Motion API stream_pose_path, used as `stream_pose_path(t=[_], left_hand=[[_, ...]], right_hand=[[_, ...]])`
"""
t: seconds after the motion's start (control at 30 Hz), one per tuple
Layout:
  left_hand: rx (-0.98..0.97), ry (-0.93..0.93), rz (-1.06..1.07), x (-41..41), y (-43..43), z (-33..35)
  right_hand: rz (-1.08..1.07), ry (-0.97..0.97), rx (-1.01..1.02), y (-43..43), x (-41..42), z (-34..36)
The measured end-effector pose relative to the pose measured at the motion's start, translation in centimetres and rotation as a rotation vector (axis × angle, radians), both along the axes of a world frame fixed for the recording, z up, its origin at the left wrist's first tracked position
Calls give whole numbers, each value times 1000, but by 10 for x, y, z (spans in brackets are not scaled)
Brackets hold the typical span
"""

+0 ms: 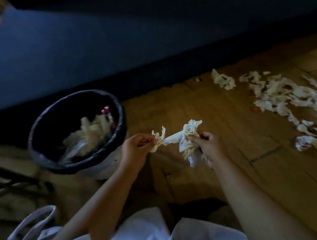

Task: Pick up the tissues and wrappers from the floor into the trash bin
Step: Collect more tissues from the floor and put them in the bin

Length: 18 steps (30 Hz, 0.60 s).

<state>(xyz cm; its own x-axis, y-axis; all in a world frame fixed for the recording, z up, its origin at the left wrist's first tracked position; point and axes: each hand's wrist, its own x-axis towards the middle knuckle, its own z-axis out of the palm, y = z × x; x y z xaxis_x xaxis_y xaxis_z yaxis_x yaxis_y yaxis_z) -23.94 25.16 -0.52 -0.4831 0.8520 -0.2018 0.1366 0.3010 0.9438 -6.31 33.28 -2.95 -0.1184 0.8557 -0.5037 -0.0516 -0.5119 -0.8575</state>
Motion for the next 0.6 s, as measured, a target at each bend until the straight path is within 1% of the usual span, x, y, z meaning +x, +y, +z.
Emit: stream_pose_path(t=[0.1, 0.27, 0.37, 0.6], left_hand=[[33, -4, 105, -42, -33, 22], [117, 42, 273, -109, -50, 51], [179, 22, 348, -142, -54, 64], [194, -21, 486, -202, -45, 75]], right_hand=[[149, 6, 47, -11, -52, 29], [324, 22, 184, -3, -142, 76], [379, 61, 188, 0, -192, 101], [494, 206, 225, 7, -278, 135]])
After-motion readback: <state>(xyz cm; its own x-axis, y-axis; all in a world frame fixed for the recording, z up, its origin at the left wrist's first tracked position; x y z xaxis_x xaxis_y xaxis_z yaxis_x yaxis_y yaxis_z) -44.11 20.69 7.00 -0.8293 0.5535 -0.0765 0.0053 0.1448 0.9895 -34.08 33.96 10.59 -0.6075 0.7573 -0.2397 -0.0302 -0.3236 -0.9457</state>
